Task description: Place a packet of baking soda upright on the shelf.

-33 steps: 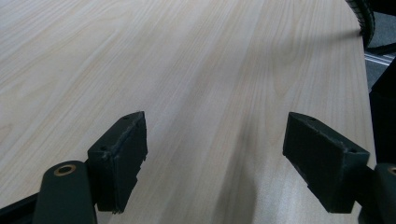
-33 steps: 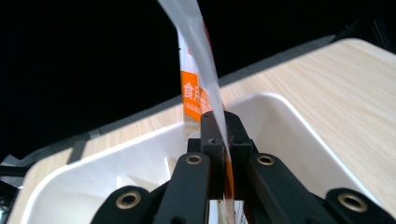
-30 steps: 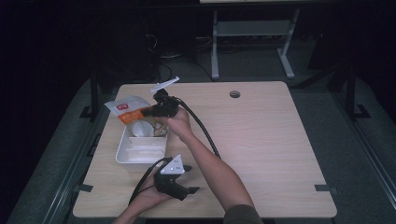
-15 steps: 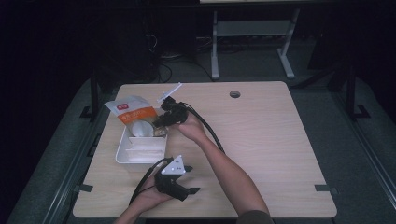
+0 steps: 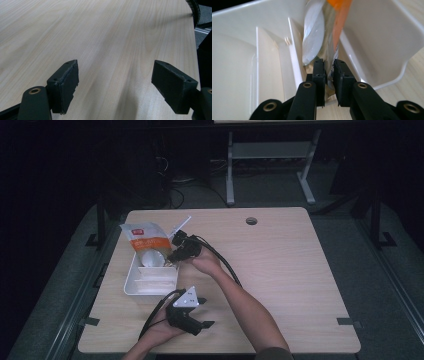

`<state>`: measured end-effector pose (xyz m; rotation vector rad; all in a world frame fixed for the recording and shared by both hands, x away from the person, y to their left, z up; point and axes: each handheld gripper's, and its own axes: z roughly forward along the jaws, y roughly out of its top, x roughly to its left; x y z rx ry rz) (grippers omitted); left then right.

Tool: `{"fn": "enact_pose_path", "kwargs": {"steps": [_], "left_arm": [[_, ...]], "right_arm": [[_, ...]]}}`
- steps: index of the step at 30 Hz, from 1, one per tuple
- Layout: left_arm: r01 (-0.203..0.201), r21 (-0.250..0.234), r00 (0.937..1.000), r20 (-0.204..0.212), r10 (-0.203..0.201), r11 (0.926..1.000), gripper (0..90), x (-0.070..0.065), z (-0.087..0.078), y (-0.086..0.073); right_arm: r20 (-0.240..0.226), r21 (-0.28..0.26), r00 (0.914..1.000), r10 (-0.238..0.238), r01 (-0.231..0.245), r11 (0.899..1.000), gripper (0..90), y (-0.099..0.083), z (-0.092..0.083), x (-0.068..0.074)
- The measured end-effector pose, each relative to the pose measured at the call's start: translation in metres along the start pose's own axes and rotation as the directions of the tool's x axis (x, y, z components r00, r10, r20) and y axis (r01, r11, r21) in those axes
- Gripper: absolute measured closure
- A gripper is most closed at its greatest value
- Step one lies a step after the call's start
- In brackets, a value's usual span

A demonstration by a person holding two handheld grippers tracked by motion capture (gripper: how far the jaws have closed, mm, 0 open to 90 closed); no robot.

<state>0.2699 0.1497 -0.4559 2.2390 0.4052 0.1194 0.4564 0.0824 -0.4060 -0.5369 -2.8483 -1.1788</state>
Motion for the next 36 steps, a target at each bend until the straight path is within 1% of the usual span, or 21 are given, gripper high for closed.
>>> {"fn": "enact_pose_path", "kwargs": {"steps": [1,2,3,5,7,8,10,11,13,14,15,17,18,19,20,24,32,33,36], "left_arm": [[0.000,0.000,1.0000,0.000,0.000,1.0000,21.4,0.000,0.000,0.000],[0.000,0.000,1.0000,0.000,0.000,1.0000,21.5,0.000,0.000,0.000],[-0.001,0.001,1.0000,0.000,0.001,1.0000,21.4,0.000,0.000,0.000],[-0.001,0.001,1.0000,0.000,0.001,1.0000,21.4,0.000,0.000,0.000],[0.000,0.001,1.0000,0.000,0.000,1.0000,21.4,0.000,0.000,0.000],[0.001,-0.001,1.0000,-0.001,-0.001,1.0000,21.4,0.000,0.000,0.000],[0.002,-0.001,1.0000,-0.001,-0.002,1.0000,21.4,0.001,0.000,0.000],[0.002,0.000,1.0000,0.000,-0.002,1.0000,21.4,0.001,0.000,0.000],[0.001,0.001,1.0000,0.000,-0.001,1.0000,21.4,0.001,0.000,0.000],[0.001,0.001,1.0000,0.000,-0.001,1.0000,21.4,0.001,0.000,0.000],[0.000,0.000,1.0000,0.000,0.000,1.0000,21.4,0.000,0.000,0.000],[0.000,0.000,1.0000,-0.001,0.000,1.0000,21.5,0.000,0.000,0.000],[0.000,0.000,1.0000,-0.001,0.000,1.0000,21.4,0.000,0.000,0.000],[0.001,0.001,1.0000,-0.001,-0.001,1.0000,21.4,0.000,0.000,0.000],[0.001,0.000,1.0000,-0.001,-0.001,1.0000,21.5,0.000,0.000,0.000],[0.000,0.002,1.0000,-0.001,0.000,1.0000,21.4,0.000,0.000,0.000],[0.000,0.002,1.0000,-0.001,0.000,1.0000,21.4,0.000,0.000,0.000],[0.000,0.003,1.0000,-0.001,0.000,1.0000,21.5,0.000,0.000,0.000],[-0.002,0.004,1.0000,0.000,0.002,1.0000,21.4,0.000,0.000,0.000]], "right_arm": [[0.004,0.012,1.0000,-0.001,0.001,1.000,80.3,-0.001,0.002,0.001],[0.004,0.012,1.0000,-0.001,0.001,1.000,80.3,-0.001,0.002,0.001],[0.019,0.009,0.9998,-0.009,0.009,1.000,80.2,-0.005,0.004,0.002],[0.015,0.006,0.9999,-0.001,0.001,1.000,79.8,-0.005,0.004,0.001],[0.003,0.000,0.9999,0.011,-0.011,1.000,77.3,-0.005,0.003,-0.001],[-0.003,-0.019,0.9996,0.029,-0.030,0.999,74.3,-0.005,0.000,-0.001],[-0.006,-0.047,0.9993,0.036,-0.036,0.998,70.7,-0.004,-0.004,-0.003],[-0.005,-0.068,0.9988,0.048,-0.048,0.997,69.6,-0.004,-0.006,-0.003],[-0.019,-0.102,0.9980,0.060,-0.062,0.993,72.5,-0.002,-0.011,-0.004],[-0.019,-0.102,0.9980,0.060,-0.062,0.993,72.5,-0.002,-0.011,-0.004],[-0.013,-0.121,0.9983,0.056,-0.058,0.991,77.5,0.001,-0.015,-0.004],[-0.006,-0.123,0.9986,0.052,-0.052,0.991,80.7,0.002,-0.017,-0.004],[-0.006,-0.123,0.9986,0.052,-0.052,0.991,80.7,0.002,-0.017,-0.004],[-0.005,-0.117,0.9988,0.049,-0.049,0.992,83.9,0.003,-0.017,-0.003],[-0.016,-0.104,0.9988,0.047,-0.048,0.993,88.1,0.002,-0.015,-0.003],[-0.024,-0.102,0.9983,0.053,-0.055,0.993,89.3,0.001,-0.013,-0.004],[-0.018,-0.092,0.9983,0.055,-0.057,0.994,89.6,-0.003,-0.011,-0.005],[-0.022,-0.091,0.9976,0.065,-0.067,0.994,89.6,-0.005,-0.011,-0.005],[-0.033,-0.096,0.9965,0.077,-0.080,0.992,89.6,-0.007,-0.010,-0.008]]}}
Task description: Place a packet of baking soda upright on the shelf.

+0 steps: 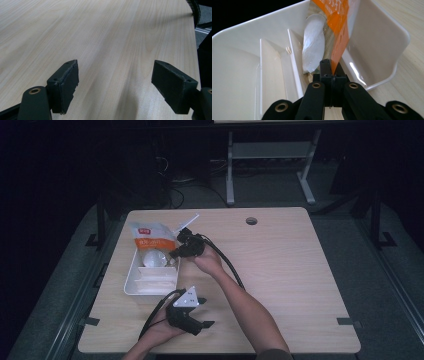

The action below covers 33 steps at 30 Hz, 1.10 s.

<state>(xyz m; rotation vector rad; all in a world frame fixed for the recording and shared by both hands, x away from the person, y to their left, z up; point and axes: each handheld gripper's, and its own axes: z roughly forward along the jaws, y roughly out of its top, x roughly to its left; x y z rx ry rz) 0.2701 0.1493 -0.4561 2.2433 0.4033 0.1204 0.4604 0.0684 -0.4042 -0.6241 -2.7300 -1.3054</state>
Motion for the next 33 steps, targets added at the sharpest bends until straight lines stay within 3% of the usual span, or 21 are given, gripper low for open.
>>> {"fn": "enact_pose_path", "kwargs": {"steps": [7,19,33], "left_arm": [[0.003,-0.002,1.0000,0.001,-0.003,1.0000,21.4,0.001,0.000,0.000],[0.003,-0.001,1.0000,0.000,-0.003,1.0000,21.4,0.000,0.000,0.000],[0.001,-0.011,0.9999,-0.013,-0.002,0.9999,21.3,0.000,0.000,0.001]], "right_arm": [[-0.028,-0.028,0.9995,0.014,-0.015,0.999,85.3,0.001,-0.004,-0.002],[-0.033,-0.048,0.9994,0.014,-0.015,0.999,78.6,0.000,-0.020,0.001],[-0.002,-0.095,0.9991,0.042,-0.042,0.995,73.1,-0.016,-0.057,-0.005]]}}
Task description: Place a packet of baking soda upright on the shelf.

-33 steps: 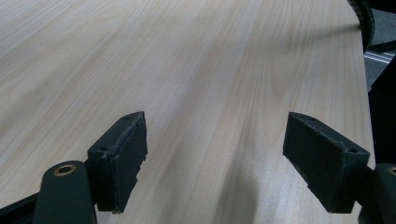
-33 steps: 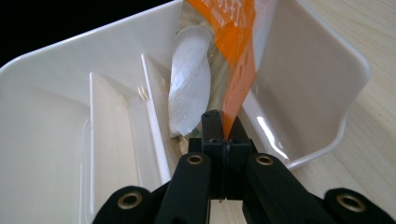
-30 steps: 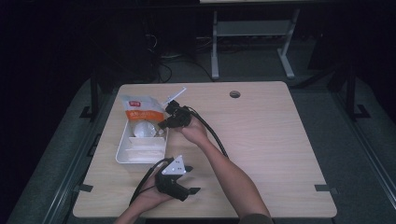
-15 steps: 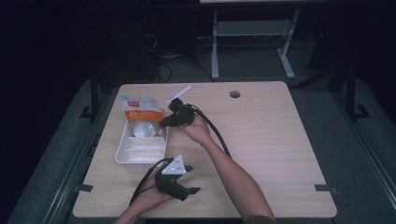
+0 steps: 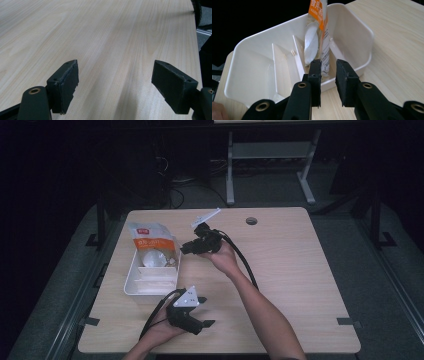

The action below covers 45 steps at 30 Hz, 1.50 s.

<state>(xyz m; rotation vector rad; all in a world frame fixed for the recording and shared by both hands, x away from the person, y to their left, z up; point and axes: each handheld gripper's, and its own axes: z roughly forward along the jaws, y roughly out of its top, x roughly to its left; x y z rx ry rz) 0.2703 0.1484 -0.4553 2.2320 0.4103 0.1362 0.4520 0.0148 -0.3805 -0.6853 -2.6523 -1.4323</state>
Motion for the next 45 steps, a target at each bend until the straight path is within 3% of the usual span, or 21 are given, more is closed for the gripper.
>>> {"fn": "enact_pose_path", "kwargs": {"steps": [30,45], "left_arm": [[0.013,-0.008,0.9999,-0.003,-0.013,0.9999,21.4,0.001,-0.001,0.000],[0.021,-0.008,0.9997,-0.008,-0.021,0.9997,21.4,0.002,0.000,-0.001]], "right_arm": [[0.017,-0.040,0.9989,0.044,-0.043,0.998,61.8,-0.024,-0.059,-0.009],[0.030,-0.055,0.9972,0.069,-0.068,0.996,55.9,-0.050,-0.098,-0.009]]}}
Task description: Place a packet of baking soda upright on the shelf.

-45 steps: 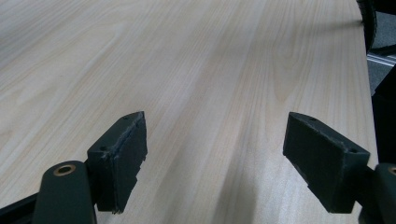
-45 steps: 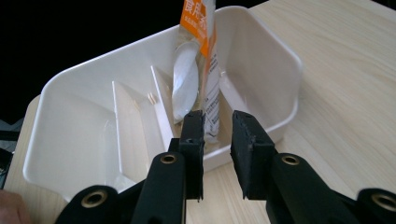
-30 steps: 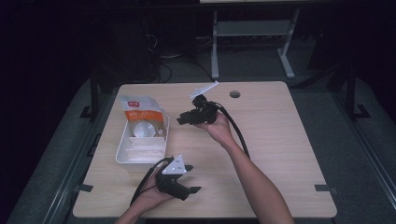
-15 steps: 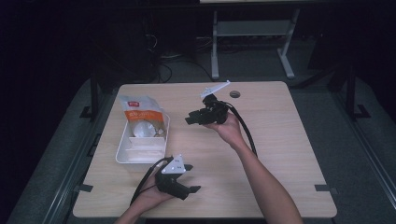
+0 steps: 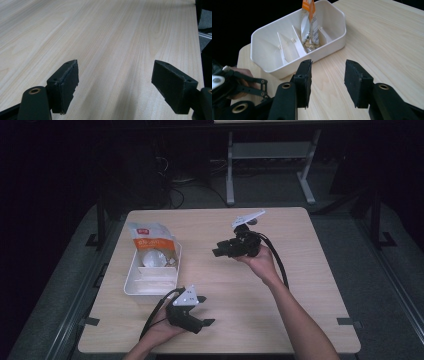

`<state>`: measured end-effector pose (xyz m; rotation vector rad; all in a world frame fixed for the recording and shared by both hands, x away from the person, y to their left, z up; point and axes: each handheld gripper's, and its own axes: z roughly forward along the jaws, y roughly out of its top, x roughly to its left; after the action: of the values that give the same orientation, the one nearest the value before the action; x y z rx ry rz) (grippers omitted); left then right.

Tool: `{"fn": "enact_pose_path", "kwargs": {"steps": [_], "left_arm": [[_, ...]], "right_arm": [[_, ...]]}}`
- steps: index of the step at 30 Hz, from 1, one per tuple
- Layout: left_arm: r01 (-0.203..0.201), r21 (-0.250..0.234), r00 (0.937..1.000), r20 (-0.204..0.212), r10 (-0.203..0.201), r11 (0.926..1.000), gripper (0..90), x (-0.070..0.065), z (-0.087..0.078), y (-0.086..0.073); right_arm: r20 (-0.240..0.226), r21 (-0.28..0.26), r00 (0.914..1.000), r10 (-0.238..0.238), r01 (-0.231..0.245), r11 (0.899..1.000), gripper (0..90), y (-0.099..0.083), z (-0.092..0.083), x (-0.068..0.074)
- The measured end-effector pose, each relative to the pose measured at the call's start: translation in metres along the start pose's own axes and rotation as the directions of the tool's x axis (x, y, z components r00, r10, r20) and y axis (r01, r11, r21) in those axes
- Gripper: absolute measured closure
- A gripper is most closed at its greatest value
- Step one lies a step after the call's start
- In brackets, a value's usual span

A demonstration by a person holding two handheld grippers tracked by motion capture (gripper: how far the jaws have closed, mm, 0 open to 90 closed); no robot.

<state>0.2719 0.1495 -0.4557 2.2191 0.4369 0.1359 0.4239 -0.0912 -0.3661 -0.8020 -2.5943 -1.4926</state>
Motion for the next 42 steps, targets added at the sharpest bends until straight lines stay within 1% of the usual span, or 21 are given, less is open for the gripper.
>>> {"fn": "enact_pose_path", "kwargs": {"steps": [4,5,7,8,12,13,15,17,24,29,30,31,32,34,35,39,41,42], "left_arm": [[0.001,0.000,1.0000,-0.001,-0.001,1.0000,21.4,0.000,0.000,0.000],[0.001,0.001,1.0000,-0.001,-0.001,1.0000,21.4,0.000,0.000,0.000],[0.001,-0.003,1.0000,-0.002,-0.001,1.0000,21.4,0.000,0.000,0.000],[0.004,-0.003,1.0000,0.000,-0.004,1.0000,21.4,0.000,0.000,0.000],[0.007,-0.004,1.0000,0.000,-0.007,1.0000,21.4,0.001,0.000,0.000],[0.009,-0.005,1.0000,0.000,-0.009,1.0000,21.4,0.001,0.000,0.000],[0.010,-0.005,1.0000,0.000,-0.010,0.9999,21.4,0.001,0.000,0.000],[0.011,-0.006,0.9999,-0.001,-0.011,0.9999,21.4,0.001,-0.001,0.000],[0.011,-0.005,0.9999,0.001,-0.011,0.9999,21.4,0.001,0.000,0.000],[0.014,-0.004,0.9999,0.000,-0.014,0.9999,21.4,0.001,0.000,0.000],[0.014,-0.004,0.9999,0.000,-0.014,0.9999,21.4,0.001,0.000,0.000],[0.012,-0.003,0.9999,-0.001,-0.012,0.9999,21.4,0.001,0.000,0.000],[0.012,-0.003,0.9999,-0.001,-0.012,0.9999,21.4,0.001,0.000,0.000],[0.015,-0.005,0.9999,-0.001,-0.015,0.9999,21.4,0.002,0.000,0.000],[0.016,-0.005,0.9999,-0.002,-0.016,0.9999,21.4,0.002,0.000,0.000],[0.019,-0.007,0.9998,-0.003,-0.019,0.9998,21.4,0.002,0.000,-0.001],[0.019,-0.007,0.9998,-0.004,-0.019,0.9998,21.4,0.002,0.000,-0.001],[0.019,-0.009,0.9998,-0.005,-0.019,0.9998,21.4,0.002,0.000,-0.001]], "right_arm": [[0.003,-0.001,0.9999,0.010,-0.010,1.000,54.5,-0.005,-0.007,0.000],[0.006,-0.001,0.9999,0.010,-0.010,1.000,53.8,-0.010,-0.012,0.000],[0.009,0.002,0.9999,0.014,-0.014,1.000,53.4,-0.011,-0.014,0.000],[0.010,-0.002,0.9998,0.020,-0.020,1.000,53.1,-0.016,-0.019,0.000],[0.014,-0.006,0.9996,0.025,-0.025,1.000,52.1,-0.021,-0.025,0.000],[0.017,-0.009,0.9995,0.027,-0.027,1.000,51.5,-0.025,-0.030,0.000],[0.014,-0.007,0.9994,0.031,-0.031,0.999,50.9,-0.027,-0.031,0.000],[0.022,-0.009,0.9991,0.035,-0.035,0.999,50.5,-0.032,-0.038,0.001],[0.022,-0.007,0.9984,0.051,-0.051,0.999,49.2,-0.044,-0.048,0.003],[0.020,-0.002,0.9982,0.057,-0.057,0.998,48.5,-0.060,-0.056,0.007],[0.020,-0.002,0.9982,0.057,-0.057,0.998,48.5,-0.060,-0.056,0.007],[0.016,-0.008,0.9981,0.060,-0.060,0.998,48.3,-0.066,-0.058,0.008],[0.016,-0.008,0.9981,0.060,-0.060,0.998,48.3,-0.066,-0.058,0.008],[0.018,0.000,0.9977,0.066,-0.066,0.998,47.9,-0.073,-0.061,0.010],[0.018,0.000,0.9977,0.066,-0.066,0.998,47.9,-0.073,-0.061,0.010],[0.022,0.006,0.9975,0.067,-0.067,0.998,47.4,-0.083,-0.066,0.014],[0.022,0.003,0.9970,0.074,-0.074,0.997,47.4,-0.089,-0.070,0.016],[0.023,0.002,0.9969,0.076,-0.076,0.997,47.3,-0.095,-0.072,0.018]]}}
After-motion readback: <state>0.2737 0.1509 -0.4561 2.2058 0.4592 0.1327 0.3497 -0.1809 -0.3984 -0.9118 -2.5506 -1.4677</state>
